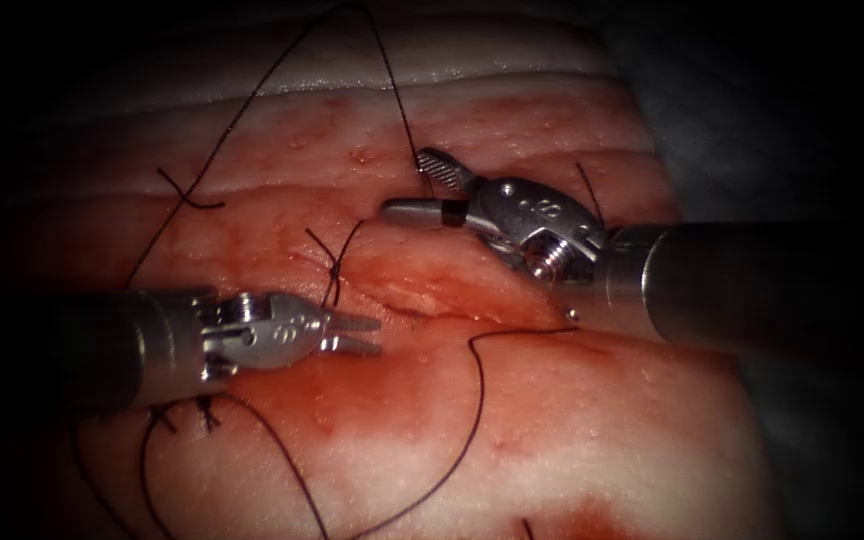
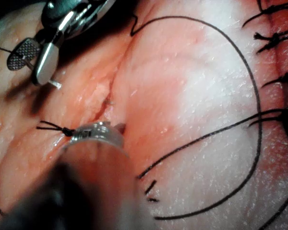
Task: Wound Closure
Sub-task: Using the right needle driver push the needle through the skin above the cut.
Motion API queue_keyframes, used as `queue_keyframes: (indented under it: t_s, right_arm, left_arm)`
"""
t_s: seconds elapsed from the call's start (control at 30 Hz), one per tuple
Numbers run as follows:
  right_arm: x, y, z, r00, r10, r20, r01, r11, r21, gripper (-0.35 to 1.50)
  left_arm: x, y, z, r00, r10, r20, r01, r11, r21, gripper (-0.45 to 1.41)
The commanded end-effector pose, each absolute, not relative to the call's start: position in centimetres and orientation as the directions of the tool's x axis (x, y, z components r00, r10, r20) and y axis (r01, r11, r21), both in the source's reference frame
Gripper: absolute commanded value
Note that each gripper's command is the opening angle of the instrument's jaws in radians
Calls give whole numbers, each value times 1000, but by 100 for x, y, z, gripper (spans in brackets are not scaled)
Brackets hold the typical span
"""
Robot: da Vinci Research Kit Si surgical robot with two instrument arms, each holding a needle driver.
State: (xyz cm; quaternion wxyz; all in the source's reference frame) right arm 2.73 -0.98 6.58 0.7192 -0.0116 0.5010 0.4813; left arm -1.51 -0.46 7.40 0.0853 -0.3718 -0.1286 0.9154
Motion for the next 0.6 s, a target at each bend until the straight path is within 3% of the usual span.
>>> queue_keyframes:
  t_s: [0.03, 0.23, 0.27, 0.33, 0.37, 0.6]
  right_arm:
    - [283, -94, 663, 46, 680, -731, -701, 543, 461, 106]
    - [284, -94, 666, 68, 690, -721, -702, 547, 457, 64]
    - [284, -93, 666, 70, 691, -720, -702, 547, 456, 46]
    - [284, -92, 667, 83, 696, -713, -704, 548, 453, -28]
    - [283, -93, 668, 93, 700, -708, -709, 546, 447, -35]
    - [283, -94, 671, -65, 853, -518, -712, 324, 622, -35]
  left_arm:
    - [-157, -45, 746, -708, 251, -660, -60, -953, -298, -13]
    - [-157, -45, 745, -708, 251, -660, -60, -953, -298, -15]
    - [-157, -45, 745, -708, 251, -660, -60, -953, -298, -15]
    - [-157, -45, 745, -708, 251, -660, -60, -953, -298, -15]
    - [-157, -45, 745, -708, 251, -660, -60, -953, -298, -15]
    - [-157, -45, 745, -708, 251, -660, -60, -953, -298, -15]
